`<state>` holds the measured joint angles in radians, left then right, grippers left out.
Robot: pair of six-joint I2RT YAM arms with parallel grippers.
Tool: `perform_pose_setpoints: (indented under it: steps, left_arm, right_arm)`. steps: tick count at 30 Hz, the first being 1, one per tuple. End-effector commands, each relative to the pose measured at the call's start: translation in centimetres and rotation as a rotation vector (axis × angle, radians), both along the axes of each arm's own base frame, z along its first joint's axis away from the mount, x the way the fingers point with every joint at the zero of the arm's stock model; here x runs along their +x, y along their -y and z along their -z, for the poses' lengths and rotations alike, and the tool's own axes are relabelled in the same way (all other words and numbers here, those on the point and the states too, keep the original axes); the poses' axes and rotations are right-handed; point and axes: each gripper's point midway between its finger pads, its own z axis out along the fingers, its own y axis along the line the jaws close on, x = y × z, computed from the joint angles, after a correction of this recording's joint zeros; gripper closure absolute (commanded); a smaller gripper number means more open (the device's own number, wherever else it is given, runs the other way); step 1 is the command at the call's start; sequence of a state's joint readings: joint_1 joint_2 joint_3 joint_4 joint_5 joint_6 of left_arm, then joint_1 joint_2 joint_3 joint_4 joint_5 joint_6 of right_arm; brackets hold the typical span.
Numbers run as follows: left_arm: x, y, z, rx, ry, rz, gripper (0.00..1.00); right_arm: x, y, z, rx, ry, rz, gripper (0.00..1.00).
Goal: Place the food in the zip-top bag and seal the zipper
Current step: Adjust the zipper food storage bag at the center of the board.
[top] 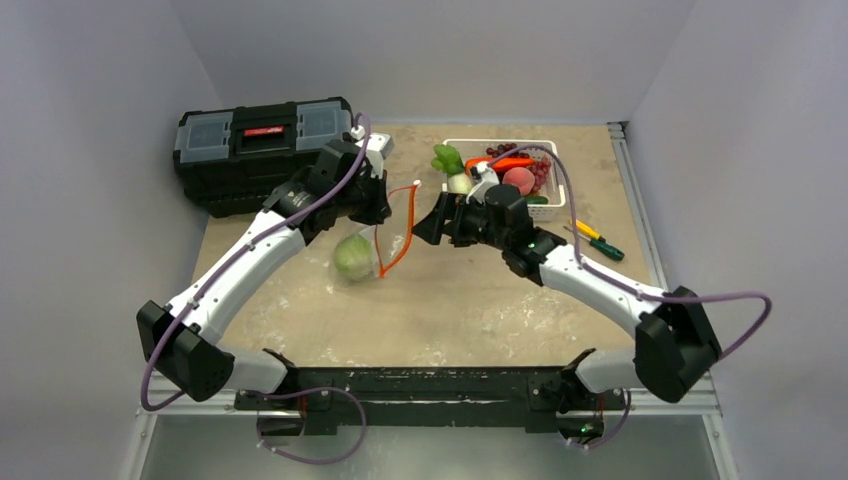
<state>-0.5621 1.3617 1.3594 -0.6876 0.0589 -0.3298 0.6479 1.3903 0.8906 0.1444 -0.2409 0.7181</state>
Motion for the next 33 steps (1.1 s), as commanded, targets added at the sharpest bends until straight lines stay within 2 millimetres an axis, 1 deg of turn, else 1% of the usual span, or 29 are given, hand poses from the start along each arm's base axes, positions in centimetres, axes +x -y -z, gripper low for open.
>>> perform_pose_setpoints:
  steps: [1, 3, 5, 7, 9, 12, 14, 17, 19, 21, 23, 25, 26, 27, 28, 29, 30, 31, 32, 33]
  left_arm:
    - [0.7, -0.5, -1.0, -0.004, 0.035, -0.035, 1.0]
    - [0.7, -0.4, -0.9, -0.004, 0.03, -0.029, 1.0]
    - [0.7, -0.1, -0.8, -0.006, 0.021, -0.018, 1.0]
    - [0.6, 0.0, -0.7, -0.008, 0.016, -0.012, 1.0]
    - [0.5, 0.0, -0.5, -0.005, 0.013, -0.011, 1.0]
    - [0.5, 0.1, -0.5, -0.002, 0.01, -0.008, 1.0]
    - [0.5, 0.1, -0.4, -0.002, 0.009, -0.006, 1.0]
    - [0.6, 0.1, -0.2, 0.002, 0.007, -0.004, 1.0]
    - [0.7, 0.2, -0.3, 0.002, 0.004, -0.001, 1.0]
    - [0.6, 0.1, -0.2, 0.005, -0.001, -0.007, 1.0]
    - [0.8, -0.2, -0.1, 0.014, 0.0, -0.023, 1.0]
    - [0.9, -0.5, -0.2, 0.027, 0.003, -0.04, 1.0]
    - [1.0, -0.7, -0.2, 0.032, 0.004, -0.051, 1.0]
    - [0.9, -0.8, -0.3, 0.032, 0.004, -0.053, 1.0]
    - [0.9, -0.8, -0.3, 0.033, 0.003, -0.053, 1.0]
    - [1.0, -1.2, -0.3, 0.046, 0.011, -0.073, 1.0]
    - [1.1, -1.6, -0.2, 0.058, 0.014, -0.089, 1.0]
    - [1.2, -2.0, -0.3, 0.071, 0.02, -0.107, 1.0]
    - [1.3, -2.4, -0.4, 0.083, 0.027, -0.123, 1.0]
    - [1.5, -2.8, -0.5, 0.093, 0.033, -0.139, 1.0]
  right_arm:
    - [0.4, 3.5, -1.0, -0.175, 0.097, 0.076, 0.09]
    - [0.5, 3.6, -1.1, -0.177, 0.105, 0.084, 0.09]
    - [0.6, 3.1, -0.8, -0.141, 0.078, 0.094, 0.09]
    - [1.1, 1.8, -0.7, -0.07, 0.02, 0.102, 0.11]
    - [1.7, 0.7, -0.1, -0.056, -0.046, 0.104, 0.15]
    - [2.3, -1.3, 1.0, 0.002, -0.096, 0.069, 0.25]
    - [2.1, -2.5, 1.4, 0.047, -0.117, 0.032, 0.29]
    - [1.4, -4.3, 1.9, 0.055, -0.125, -0.017, 0.3]
    - [1.2, -4.7, 2.7, 0.027, -0.124, -0.018, 0.32]
    - [0.9, -4.9, 2.9, 0.024, -0.125, -0.022, 0.37]
    - [0.6, -5.2, 2.5, 0.03, -0.104, -0.042, 0.4]
    - [0.4, -5.6, 1.4, 0.04, -0.048, -0.094, 0.44]
    - [0.3, -5.7, 0.6, 0.049, -0.019, -0.114, 0.46]
    - [0.4, -5.9, -0.1, 0.055, 0.005, -0.125, 0.51]
    - [0.7, -5.9, -0.8, 0.06, 0.032, -0.121, 0.58]
    - [0.9, -6.0, -1.2, 0.059, 0.041, -0.115, 0.71]
    - [1.3, -6.0, -1.7, 0.049, 0.054, -0.111, 0.86]
    - [1.6, -5.9, -2.0, 0.029, 0.057, -0.099, 0.96]
    - [1.9, -5.9, -2.3, 0.015, 0.063, -0.088, 1.0]
    - [1.8, -6.2, -2.7, 0.013, 0.069, -0.09, 1.0]
